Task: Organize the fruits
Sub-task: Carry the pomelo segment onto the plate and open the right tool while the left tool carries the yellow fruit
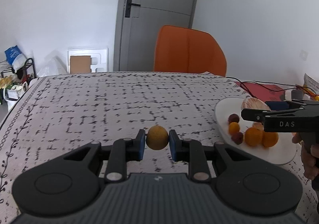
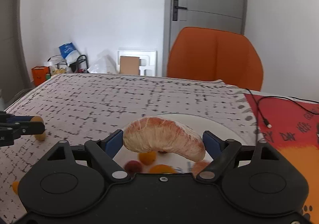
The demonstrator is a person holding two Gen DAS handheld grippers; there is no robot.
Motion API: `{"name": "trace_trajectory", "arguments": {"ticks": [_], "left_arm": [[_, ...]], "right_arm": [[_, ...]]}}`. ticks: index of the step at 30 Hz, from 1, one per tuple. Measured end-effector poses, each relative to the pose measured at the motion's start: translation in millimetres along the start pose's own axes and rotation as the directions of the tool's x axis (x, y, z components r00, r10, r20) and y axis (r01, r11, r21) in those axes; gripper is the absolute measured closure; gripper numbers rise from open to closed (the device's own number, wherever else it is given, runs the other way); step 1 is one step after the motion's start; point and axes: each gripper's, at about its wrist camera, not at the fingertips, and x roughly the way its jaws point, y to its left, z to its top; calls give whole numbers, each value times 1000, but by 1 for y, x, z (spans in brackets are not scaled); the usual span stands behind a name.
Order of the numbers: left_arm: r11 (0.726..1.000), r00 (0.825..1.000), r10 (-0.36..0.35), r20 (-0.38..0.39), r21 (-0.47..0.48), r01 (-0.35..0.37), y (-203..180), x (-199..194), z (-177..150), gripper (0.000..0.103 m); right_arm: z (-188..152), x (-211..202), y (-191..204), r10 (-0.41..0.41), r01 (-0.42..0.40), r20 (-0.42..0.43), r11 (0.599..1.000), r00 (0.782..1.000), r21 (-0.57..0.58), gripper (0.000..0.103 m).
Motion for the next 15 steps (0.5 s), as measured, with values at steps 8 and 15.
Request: {"name": "trace_trajectory", "arguments": {"ticks": [8, 15], "left_arm": [[999, 1000, -24, -1, 34, 24, -19, 7, 5, 79], [998, 999, -42, -2, 55, 42, -32, 8, 7, 79]], "right_arm": [[-7, 1, -26, -72, 71, 23, 997, 997, 39, 19], [-15, -4, -37, -85, 83, 30, 994, 996, 74, 12]]}}
